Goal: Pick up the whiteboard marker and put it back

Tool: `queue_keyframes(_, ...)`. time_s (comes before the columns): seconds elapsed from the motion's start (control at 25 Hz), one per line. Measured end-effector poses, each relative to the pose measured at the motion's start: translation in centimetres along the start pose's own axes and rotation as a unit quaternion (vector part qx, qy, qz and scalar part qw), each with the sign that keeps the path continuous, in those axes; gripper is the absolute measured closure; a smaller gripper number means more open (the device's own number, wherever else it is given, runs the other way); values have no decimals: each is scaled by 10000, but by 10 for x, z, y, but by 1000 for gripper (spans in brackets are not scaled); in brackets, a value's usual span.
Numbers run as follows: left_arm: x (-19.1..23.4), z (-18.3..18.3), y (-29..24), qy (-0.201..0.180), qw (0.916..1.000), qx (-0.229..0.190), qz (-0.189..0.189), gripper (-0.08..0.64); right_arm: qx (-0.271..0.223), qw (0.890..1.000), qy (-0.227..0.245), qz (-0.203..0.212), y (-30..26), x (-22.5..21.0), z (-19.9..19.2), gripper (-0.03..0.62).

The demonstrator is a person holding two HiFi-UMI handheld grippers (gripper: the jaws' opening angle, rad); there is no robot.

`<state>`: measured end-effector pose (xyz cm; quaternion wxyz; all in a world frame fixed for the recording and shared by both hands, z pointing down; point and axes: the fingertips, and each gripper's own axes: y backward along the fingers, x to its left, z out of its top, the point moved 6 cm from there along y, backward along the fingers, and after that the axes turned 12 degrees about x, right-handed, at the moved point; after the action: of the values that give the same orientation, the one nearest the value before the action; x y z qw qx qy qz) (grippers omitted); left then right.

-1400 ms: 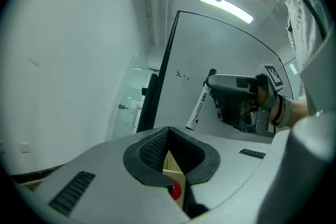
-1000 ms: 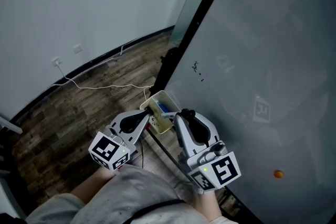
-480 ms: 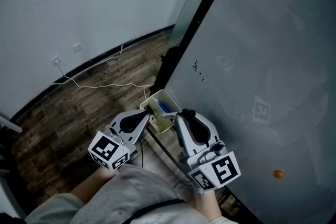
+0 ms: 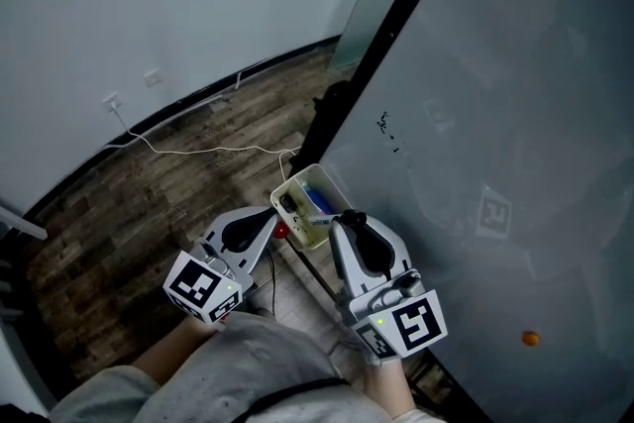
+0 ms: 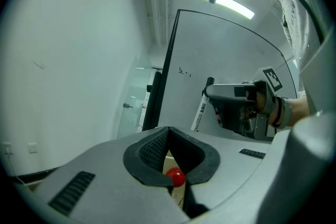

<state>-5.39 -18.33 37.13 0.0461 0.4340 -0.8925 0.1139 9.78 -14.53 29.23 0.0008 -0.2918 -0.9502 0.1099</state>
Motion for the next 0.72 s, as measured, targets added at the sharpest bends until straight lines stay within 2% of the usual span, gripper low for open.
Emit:
queue_keyframes(0.48, 3, -18, 3, 101, 9998, 161, 101, 545, 271, 9993, -269, -63, -10, -5, -40, 517)
queue_keyframes(0.72, -1, -23, 2, -11, 9997, 224, 68, 545, 299, 9992, -268, -29, -16, -3, -53, 517)
